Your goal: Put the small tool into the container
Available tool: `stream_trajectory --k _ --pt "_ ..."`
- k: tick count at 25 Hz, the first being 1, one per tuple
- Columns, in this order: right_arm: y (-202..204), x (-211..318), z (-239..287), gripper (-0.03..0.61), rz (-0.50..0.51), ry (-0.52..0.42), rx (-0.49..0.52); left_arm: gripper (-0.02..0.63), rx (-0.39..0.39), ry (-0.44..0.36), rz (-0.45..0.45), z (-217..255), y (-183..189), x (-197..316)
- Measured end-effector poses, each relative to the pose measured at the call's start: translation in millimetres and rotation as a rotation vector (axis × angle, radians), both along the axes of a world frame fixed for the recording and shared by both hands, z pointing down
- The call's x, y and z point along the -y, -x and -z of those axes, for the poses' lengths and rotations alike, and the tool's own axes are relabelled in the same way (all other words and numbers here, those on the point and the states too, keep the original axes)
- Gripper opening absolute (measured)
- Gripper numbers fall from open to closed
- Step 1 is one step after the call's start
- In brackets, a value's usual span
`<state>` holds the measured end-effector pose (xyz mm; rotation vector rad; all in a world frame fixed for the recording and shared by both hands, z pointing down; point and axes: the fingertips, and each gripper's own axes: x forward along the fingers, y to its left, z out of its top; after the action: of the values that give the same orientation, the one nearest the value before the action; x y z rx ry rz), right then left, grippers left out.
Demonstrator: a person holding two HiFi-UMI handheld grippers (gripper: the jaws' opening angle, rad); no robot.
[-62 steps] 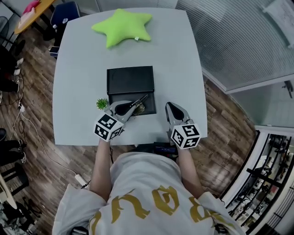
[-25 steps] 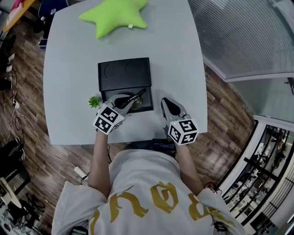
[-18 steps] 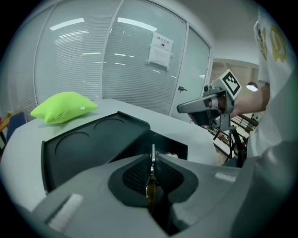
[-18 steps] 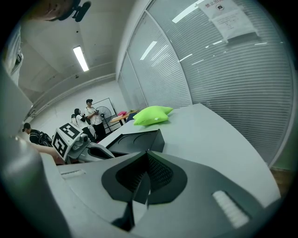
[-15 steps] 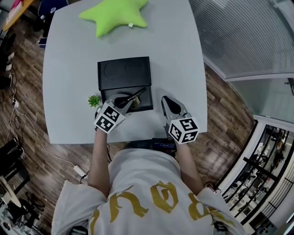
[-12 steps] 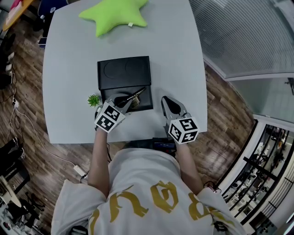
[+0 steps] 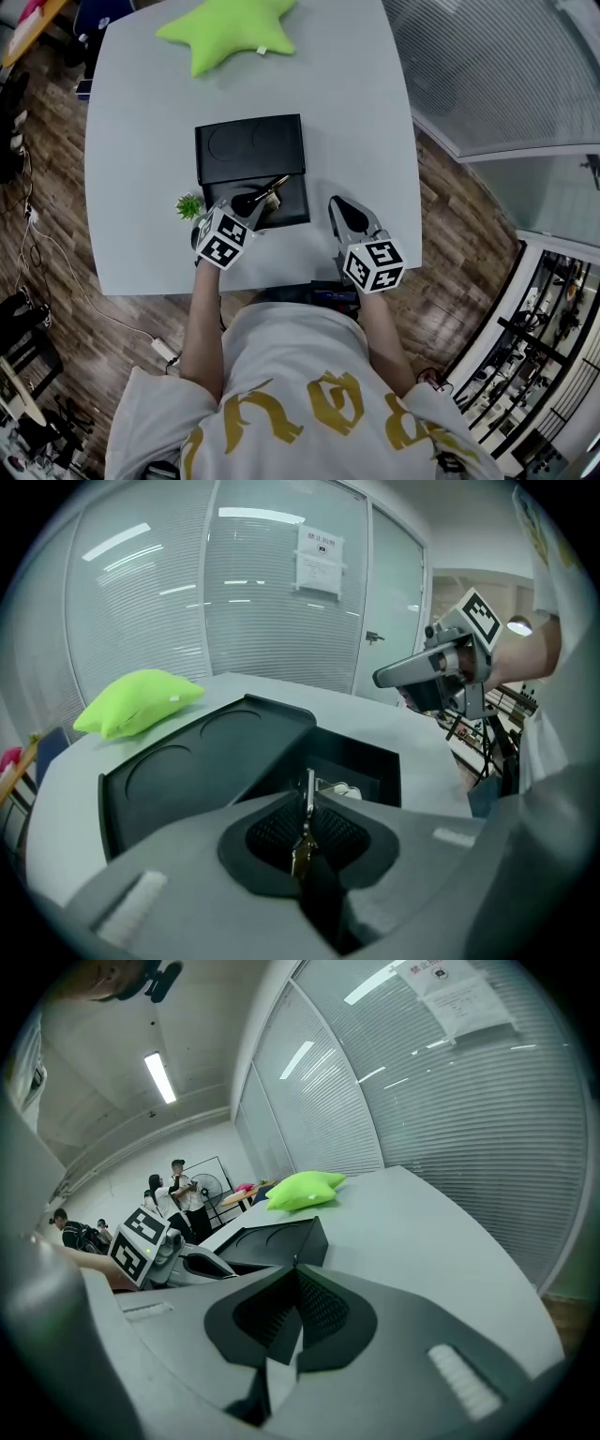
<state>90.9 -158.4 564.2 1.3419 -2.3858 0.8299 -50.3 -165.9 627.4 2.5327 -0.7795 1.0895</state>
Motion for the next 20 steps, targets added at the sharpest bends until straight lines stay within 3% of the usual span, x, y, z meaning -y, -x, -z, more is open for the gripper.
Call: stream_trajectory --k 10,20 --pt "-1.6 -1.5 -0.8 0.023 0.002 0.002 0.000 0.038 0.055 -0.035 -0.028 -3.4 -2.2 -0.2" --pt "-8.8 -5.4 3.0 0.023 -0.016 0.005 0.016 0.040 0.218 -0.114 -0.099 -8.3 -2.7 4.6"
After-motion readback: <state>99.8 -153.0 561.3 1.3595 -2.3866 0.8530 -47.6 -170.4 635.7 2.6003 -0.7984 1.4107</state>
